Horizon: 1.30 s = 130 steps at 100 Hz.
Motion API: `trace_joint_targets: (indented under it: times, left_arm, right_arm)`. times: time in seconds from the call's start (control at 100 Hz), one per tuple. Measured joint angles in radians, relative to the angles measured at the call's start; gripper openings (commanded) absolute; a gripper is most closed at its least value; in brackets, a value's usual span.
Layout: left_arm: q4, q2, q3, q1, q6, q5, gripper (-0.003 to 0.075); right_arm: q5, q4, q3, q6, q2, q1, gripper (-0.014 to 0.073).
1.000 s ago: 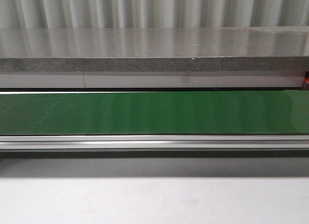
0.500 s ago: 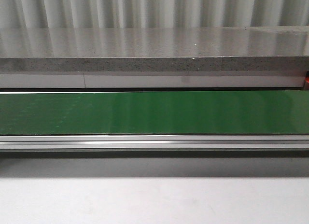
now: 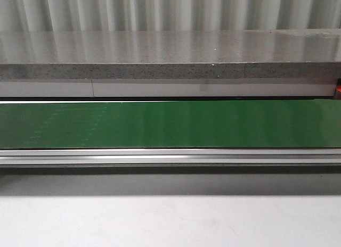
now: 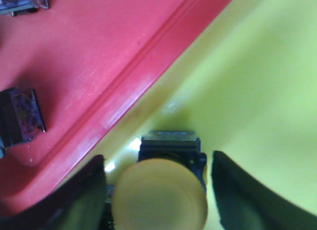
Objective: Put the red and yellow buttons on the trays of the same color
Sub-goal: 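Carry the yellow button with the right gripper and release it in the yellow tray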
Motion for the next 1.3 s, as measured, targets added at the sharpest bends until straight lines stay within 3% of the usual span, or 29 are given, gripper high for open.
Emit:
trace_joint_targets:
  times: [0.28,0.36,0.45,0.67,0.98,1.3]
  left_arm:
    - [0.000,0.000,0.000,0.000,0.000,0.000,-0.0020]
    - [0.000,0.000,0.000,0.000,0.000,0.000,-0.0020]
    - [0.000,0.000,0.000,0.000,0.000,0.000,-0.0020]
    - [0.000,0.000,0.000,0.000,0.000,0.000,-0.0020]
    - [0.000,0.000,0.000,0.000,0.000,0.000,-0.0020]
    - [0.000,0.000,0.000,0.000,0.000,0.000,-0.0020]
  right_arm:
    - [0.021,-0.002,0.000,0.000,-0.126,0.000,0.0540]
    - [0.039,-0.006,0.000,-0.010,-0.187,0.009,0.0505]
    - [0.065,-0.011,0.000,-0.034,-0.259,0.047,0.0377]
    - [0.114,-0.011,0.000,-0.076,-0.400,0.225,-0.0074]
    - [0.181,-0.009,0.020,-0.147,-0.566,0.477,-0.0067]
    - [0.148,-0.009,0.219,-0.283,-0.805,0.581,-0.0067]
